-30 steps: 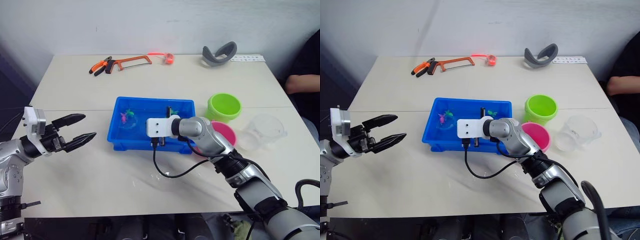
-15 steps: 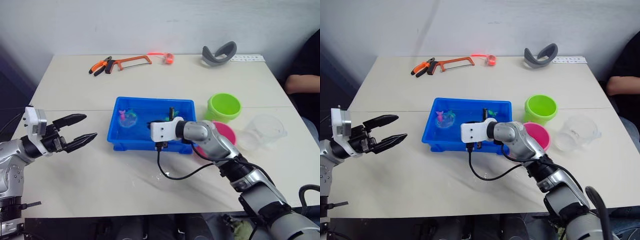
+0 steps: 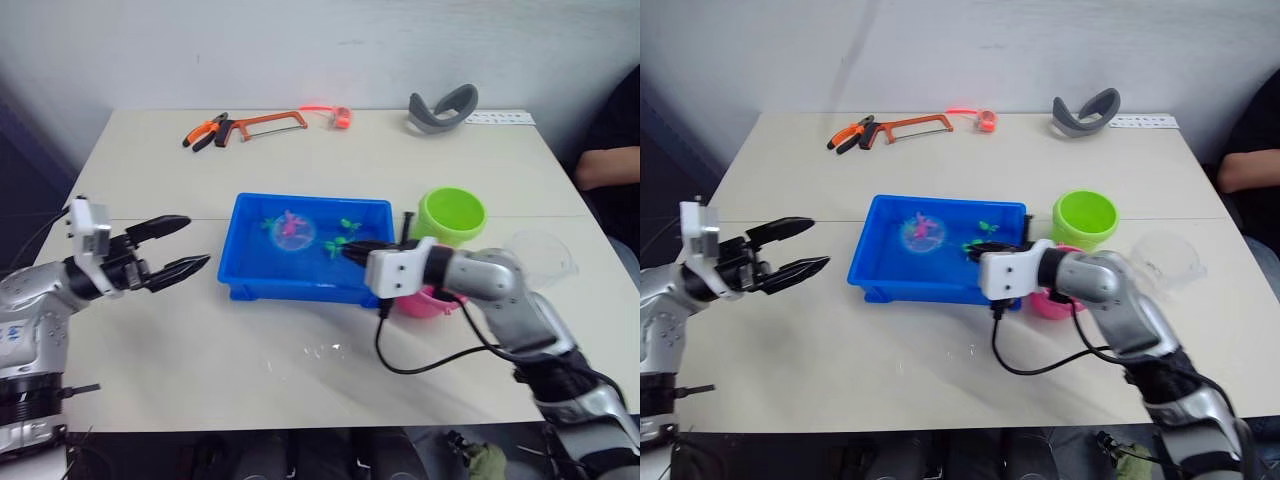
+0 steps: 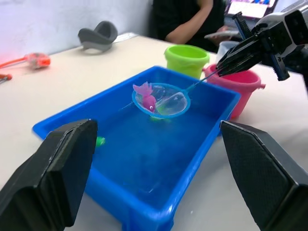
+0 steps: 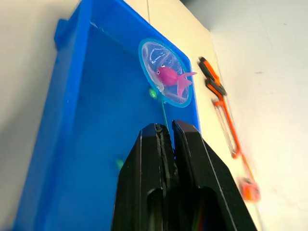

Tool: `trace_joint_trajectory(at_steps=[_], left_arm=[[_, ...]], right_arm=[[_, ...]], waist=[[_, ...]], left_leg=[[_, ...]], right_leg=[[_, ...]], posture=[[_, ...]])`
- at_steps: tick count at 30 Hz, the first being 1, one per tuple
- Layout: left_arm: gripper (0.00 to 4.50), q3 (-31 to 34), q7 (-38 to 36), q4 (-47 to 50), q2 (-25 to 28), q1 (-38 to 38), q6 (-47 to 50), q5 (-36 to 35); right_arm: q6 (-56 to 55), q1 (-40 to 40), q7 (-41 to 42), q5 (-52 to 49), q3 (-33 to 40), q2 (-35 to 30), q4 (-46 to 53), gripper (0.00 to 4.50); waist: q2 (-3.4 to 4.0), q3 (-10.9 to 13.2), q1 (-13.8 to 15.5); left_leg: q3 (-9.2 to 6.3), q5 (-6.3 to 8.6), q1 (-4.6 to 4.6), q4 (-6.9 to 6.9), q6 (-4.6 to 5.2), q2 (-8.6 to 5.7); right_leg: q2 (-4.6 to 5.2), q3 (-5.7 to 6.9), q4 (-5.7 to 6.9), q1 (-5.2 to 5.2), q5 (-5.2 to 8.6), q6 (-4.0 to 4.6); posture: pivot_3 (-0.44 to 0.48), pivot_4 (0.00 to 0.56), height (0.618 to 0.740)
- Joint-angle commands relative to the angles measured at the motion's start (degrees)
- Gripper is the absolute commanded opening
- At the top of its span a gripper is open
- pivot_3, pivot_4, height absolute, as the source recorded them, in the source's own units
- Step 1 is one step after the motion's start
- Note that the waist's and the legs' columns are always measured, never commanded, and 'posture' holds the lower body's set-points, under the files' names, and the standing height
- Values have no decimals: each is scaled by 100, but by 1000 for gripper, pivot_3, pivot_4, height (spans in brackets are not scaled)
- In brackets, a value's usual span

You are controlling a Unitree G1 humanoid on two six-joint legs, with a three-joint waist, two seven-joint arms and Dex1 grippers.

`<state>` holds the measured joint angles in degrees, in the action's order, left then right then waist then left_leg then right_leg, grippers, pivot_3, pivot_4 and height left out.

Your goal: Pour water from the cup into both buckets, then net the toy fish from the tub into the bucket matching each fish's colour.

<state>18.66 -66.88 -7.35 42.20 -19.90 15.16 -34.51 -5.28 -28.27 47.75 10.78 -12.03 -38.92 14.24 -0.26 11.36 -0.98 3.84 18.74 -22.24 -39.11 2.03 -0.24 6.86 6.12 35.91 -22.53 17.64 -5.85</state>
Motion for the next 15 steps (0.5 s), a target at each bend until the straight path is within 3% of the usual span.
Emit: trace_joint_trajectory(at_steps=[1,7,15], left_arm=[[4413,-288,-68,222,-196,-230,13,-53],[4413,-857,-248,83,-664,-721,-2,4],[4413,-1405,-688,-466,-1219,-1365,-98,128]], right_arm=[[174,428,128,-435,793,-433,756,0],[37,1759,175,-671,2089,-1086,1428,0],[-1200,3833,22,-386,4284,-1126,1658,0]], waist=[[0,0,42],[-2,-1,120],[-2,-1,240]], left_leg=[[1,0,0,1,0,0],[7,-2,2,-8,3,2],[18,-3,7,-8,6,1]], right_leg=[[1,1,-1,1,0,0],[-6,0,0,7,0,-1],[-14,5,0,10,-2,-3]], posture=[[0,150,740],[0,150,740],[0,150,740]])
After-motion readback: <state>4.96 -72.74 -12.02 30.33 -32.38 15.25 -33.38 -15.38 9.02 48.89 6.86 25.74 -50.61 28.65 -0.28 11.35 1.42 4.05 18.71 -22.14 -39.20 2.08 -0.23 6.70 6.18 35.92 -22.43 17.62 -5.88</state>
